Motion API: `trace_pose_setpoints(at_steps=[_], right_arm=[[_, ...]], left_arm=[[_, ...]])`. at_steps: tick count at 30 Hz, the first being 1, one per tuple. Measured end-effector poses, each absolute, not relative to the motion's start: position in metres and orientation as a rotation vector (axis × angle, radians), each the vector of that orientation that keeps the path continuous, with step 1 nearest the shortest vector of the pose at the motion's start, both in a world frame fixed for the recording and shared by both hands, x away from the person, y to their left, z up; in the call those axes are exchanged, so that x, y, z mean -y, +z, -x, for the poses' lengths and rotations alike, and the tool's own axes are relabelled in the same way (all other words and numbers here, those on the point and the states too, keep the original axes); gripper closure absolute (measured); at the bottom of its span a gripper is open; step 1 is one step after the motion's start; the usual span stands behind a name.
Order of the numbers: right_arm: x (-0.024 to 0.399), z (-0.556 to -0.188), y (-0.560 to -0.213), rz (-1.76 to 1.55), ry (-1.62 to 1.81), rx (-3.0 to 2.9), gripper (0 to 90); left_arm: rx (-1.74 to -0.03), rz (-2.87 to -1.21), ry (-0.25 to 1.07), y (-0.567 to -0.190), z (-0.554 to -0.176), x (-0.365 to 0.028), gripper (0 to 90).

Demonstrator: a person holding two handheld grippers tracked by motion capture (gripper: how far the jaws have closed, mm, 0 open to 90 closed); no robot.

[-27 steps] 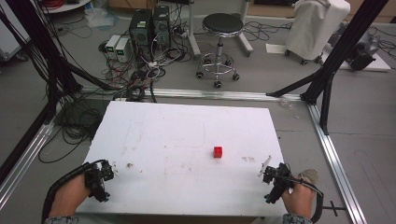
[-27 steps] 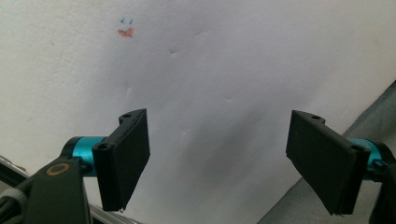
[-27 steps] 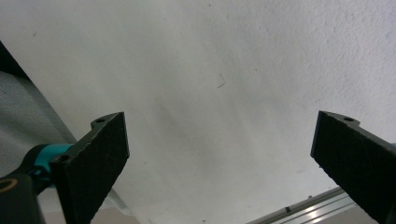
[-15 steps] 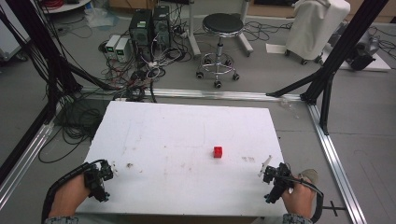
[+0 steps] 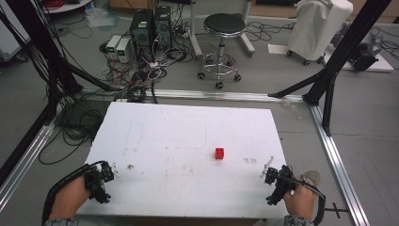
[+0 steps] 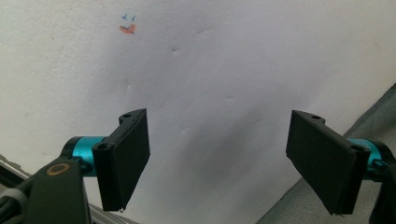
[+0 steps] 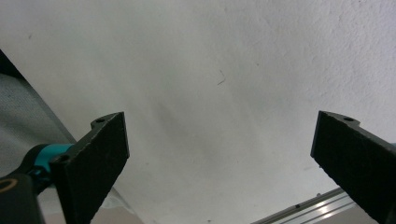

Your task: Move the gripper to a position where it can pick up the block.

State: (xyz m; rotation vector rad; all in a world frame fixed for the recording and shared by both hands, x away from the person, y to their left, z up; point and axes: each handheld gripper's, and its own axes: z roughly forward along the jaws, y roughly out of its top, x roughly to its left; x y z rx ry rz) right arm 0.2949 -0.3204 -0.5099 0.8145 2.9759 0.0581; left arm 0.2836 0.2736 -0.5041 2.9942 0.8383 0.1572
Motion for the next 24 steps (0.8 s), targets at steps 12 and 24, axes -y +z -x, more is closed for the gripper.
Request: trace_pose_setpoints(at_steps=[12, 24], right_arm=[[0.319, -0.302, -0.509, -0.852, 0.096, -2.975, 3.4], [0.327, -0.325, -0.501, -0.794, 0.143, -2.992, 3.4]], left_arm=[[-0.837, -2.982, 0.16, -0.504, -0.283, -0.272, 21.9], [-0.836, -2.981, 0.159, -0.504, -0.284, -0.274, 21.9]])
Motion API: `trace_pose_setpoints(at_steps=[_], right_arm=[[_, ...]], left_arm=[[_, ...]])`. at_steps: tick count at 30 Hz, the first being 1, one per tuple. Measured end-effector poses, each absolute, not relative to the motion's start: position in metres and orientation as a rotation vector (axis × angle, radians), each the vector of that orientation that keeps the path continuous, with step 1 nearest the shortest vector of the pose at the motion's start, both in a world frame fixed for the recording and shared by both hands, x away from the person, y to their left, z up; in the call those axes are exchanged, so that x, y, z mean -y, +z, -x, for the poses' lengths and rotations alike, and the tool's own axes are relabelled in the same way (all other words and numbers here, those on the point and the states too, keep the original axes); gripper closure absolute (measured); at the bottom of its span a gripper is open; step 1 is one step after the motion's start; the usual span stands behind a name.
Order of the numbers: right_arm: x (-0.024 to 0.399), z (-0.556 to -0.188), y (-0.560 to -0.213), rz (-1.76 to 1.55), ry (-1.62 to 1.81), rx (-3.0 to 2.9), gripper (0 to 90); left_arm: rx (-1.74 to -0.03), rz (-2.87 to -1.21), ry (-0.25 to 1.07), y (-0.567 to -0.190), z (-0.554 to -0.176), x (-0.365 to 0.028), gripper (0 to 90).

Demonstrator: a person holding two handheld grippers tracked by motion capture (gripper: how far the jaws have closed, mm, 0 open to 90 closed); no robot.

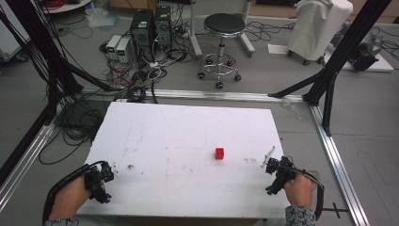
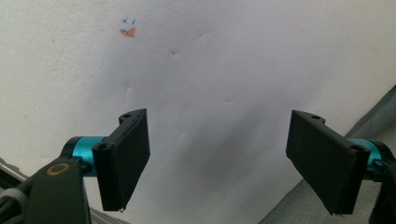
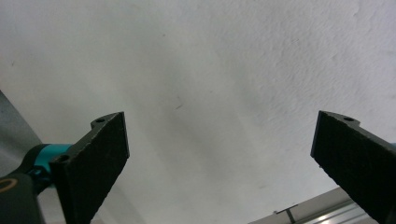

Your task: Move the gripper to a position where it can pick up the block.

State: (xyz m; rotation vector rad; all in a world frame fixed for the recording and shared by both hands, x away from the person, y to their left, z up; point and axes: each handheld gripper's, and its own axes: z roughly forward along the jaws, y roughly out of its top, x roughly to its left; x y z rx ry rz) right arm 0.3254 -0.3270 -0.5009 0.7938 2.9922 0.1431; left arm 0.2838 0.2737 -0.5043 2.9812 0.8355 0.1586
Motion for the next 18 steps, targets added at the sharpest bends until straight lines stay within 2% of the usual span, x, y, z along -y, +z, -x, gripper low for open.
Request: trace_pose_setpoints(at_steps=[18], right_arm=[[0.332, -0.379, -0.483, -0.62, 0.216, -3.026, 3.5]], left_arm=[[-0.84, -2.961, 0.172, -0.502, -0.284, -0.274, 21.9]])
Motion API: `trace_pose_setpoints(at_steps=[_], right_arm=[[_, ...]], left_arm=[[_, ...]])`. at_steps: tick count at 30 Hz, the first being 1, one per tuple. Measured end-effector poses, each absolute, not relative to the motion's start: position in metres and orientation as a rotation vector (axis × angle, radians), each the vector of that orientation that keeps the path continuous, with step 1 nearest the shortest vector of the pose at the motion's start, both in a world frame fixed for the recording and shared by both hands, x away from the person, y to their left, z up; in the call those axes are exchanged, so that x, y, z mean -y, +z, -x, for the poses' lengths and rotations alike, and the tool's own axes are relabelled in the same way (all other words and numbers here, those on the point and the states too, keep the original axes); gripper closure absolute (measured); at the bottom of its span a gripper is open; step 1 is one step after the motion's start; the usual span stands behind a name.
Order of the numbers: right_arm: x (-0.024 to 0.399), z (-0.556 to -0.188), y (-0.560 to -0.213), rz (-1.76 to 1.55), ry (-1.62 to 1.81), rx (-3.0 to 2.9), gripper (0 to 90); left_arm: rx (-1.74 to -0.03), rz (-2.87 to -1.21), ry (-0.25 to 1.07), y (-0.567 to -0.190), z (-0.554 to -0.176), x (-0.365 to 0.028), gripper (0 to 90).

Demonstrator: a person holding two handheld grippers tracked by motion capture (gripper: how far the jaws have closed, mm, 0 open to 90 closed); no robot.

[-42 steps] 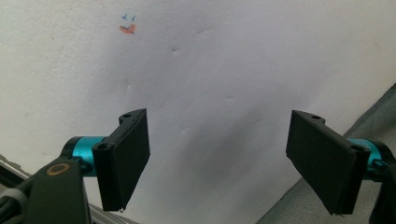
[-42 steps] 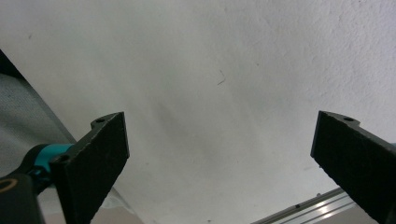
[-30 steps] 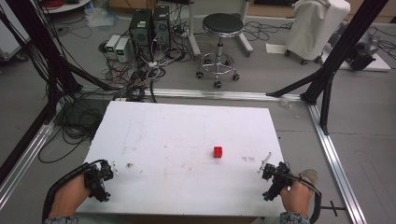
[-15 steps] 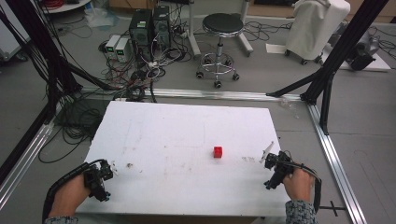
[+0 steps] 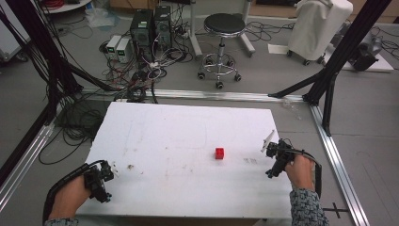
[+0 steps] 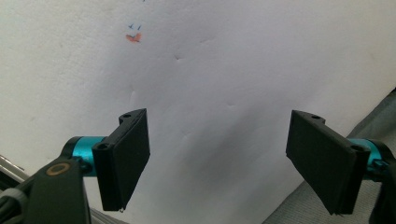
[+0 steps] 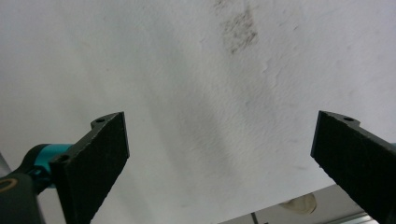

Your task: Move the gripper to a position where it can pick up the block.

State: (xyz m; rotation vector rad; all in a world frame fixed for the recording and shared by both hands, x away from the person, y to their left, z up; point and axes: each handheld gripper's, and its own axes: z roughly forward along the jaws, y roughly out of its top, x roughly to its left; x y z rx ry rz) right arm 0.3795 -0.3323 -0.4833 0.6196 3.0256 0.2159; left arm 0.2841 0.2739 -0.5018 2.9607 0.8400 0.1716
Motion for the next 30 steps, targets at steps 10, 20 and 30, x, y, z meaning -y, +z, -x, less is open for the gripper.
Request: trace_pose_setpoints(at_steps=[10, 20, 30], right_arm=[[0.314, -0.4, -0.462, -0.529, 0.261, -3.019, 3.5], [0.283, -0.419, -0.448, -0.415, 0.27, -3.03, 3.4], [0.249, -0.431, -0.442, -0.28, 0.32, -3.023, 3.5]], left_arm=[[-0.844, -2.955, 0.168, -0.503, -0.285, -0.274, 21.9], [-0.845, -2.954, 0.164, -0.504, -0.285, -0.275, 21.9], [-0.841, -2.95, 0.16, -0.504, -0.285, -0.275, 22.0]])
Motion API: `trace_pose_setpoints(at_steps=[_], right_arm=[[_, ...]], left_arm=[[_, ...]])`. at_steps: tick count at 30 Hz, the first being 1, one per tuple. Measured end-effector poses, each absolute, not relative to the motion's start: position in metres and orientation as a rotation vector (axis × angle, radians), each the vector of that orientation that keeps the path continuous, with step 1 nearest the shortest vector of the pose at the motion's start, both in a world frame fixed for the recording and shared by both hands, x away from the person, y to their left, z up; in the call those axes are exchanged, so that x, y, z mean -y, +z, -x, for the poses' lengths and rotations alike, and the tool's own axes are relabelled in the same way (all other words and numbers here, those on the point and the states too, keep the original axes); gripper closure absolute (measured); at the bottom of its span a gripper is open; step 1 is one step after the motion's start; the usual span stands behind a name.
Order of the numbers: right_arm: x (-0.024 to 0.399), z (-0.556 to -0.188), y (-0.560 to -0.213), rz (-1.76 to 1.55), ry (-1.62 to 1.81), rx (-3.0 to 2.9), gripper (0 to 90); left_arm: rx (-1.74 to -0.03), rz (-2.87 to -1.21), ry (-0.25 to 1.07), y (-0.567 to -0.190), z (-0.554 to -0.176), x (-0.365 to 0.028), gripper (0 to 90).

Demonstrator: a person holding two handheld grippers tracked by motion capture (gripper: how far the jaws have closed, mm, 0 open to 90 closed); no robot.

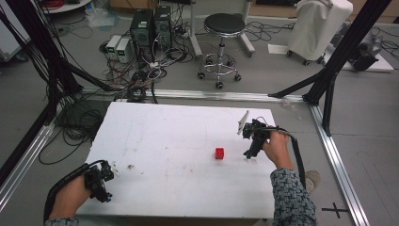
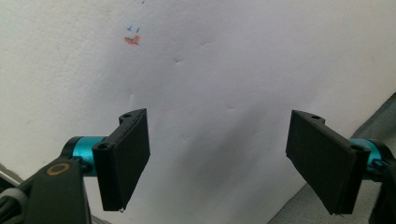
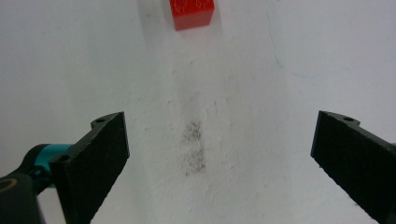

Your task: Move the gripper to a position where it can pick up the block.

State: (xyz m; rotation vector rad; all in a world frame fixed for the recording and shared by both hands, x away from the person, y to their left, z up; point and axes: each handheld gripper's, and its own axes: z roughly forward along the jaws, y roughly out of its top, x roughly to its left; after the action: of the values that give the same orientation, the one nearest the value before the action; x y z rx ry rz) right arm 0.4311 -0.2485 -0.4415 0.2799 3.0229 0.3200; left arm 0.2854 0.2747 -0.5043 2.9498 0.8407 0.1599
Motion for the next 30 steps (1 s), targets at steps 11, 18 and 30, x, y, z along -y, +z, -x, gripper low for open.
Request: trace_pose_setpoints(at_steps=[11, 18, 30], right_arm=[[0.206, -0.437, -0.449, -0.108, 0.29, -3.065, 3.4], [0.185, -0.441, -0.465, -0.057, 0.242, -3.097, 3.5], [0.17, -0.445, -0.483, -0.025, 0.23, -3.105, 3.4]], left_arm=[[-0.843, -2.946, 0.156, -0.504, -0.286, -0.275, 21.9], [-0.852, -2.933, 0.163, -0.504, -0.285, -0.275, 21.9], [-0.844, -2.936, 0.161, -0.504, -0.286, -0.275, 21.9]])
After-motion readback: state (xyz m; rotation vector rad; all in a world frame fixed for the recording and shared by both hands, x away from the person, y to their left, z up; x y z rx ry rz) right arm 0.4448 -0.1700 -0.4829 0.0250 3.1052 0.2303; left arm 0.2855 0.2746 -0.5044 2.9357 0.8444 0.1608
